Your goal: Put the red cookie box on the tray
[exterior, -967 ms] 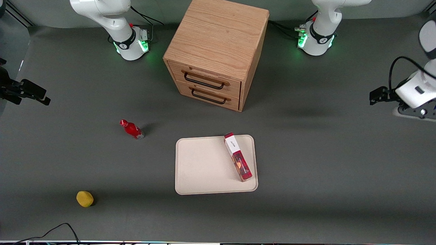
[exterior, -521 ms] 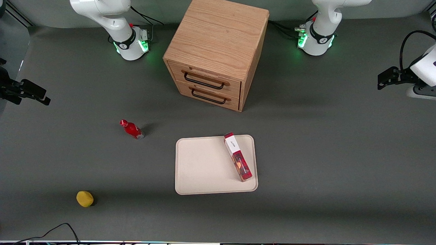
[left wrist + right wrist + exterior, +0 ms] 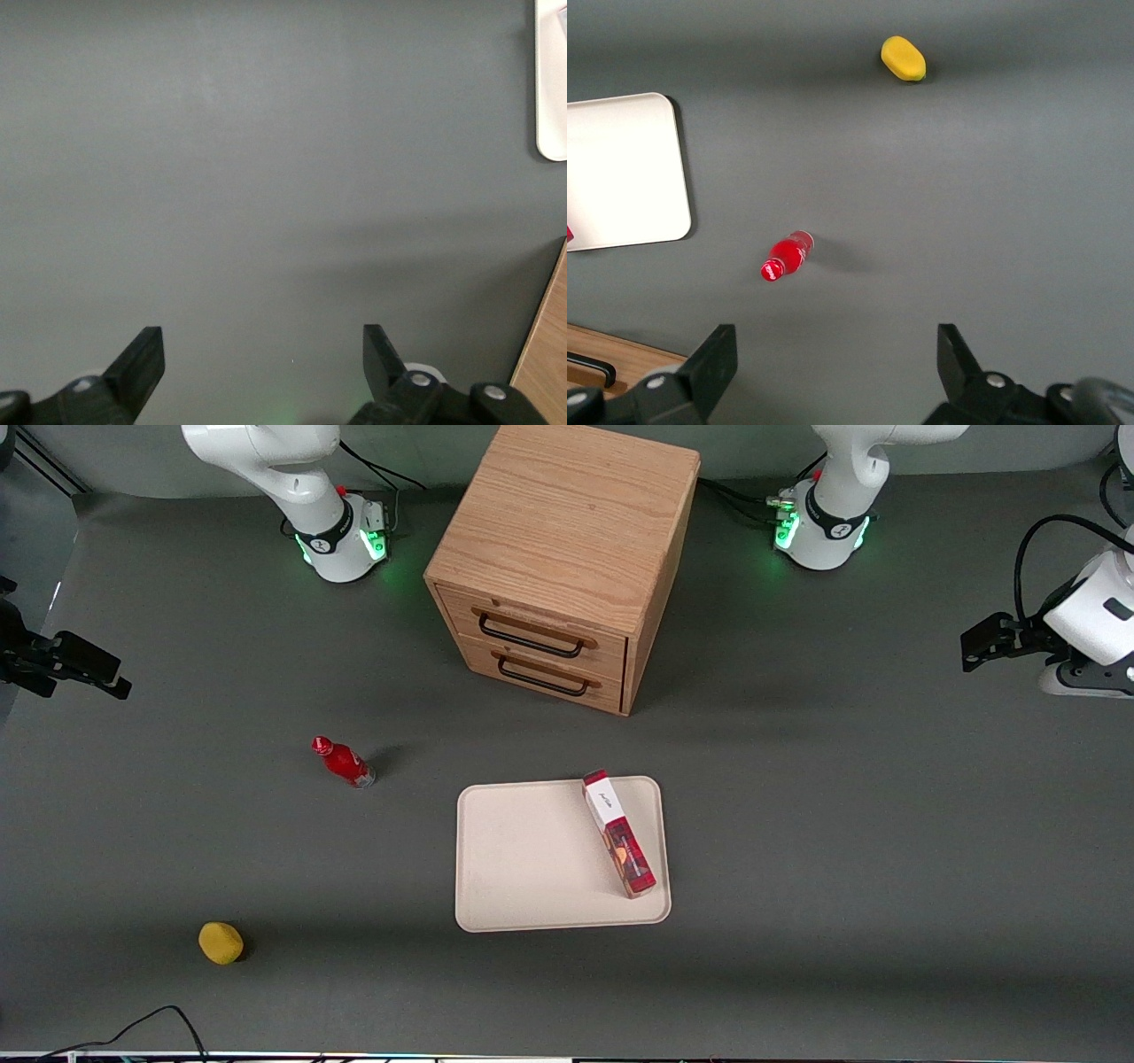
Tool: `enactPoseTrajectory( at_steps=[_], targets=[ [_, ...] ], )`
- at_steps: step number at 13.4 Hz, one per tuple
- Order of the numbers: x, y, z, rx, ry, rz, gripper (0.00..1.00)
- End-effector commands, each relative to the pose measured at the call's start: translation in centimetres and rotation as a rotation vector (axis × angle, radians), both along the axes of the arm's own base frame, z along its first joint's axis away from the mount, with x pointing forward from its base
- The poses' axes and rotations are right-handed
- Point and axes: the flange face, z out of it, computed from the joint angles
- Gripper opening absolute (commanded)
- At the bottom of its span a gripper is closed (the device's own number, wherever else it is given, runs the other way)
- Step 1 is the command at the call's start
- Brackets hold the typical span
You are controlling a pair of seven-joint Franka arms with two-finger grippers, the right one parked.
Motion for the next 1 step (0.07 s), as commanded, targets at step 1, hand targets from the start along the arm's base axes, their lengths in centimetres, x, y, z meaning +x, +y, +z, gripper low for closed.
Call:
enactPoseTrajectory(
  at_steps=[1],
  targets=[
    [0.02,-0.56,0.77,0.005,0.008,0.013,1.00]
  ],
)
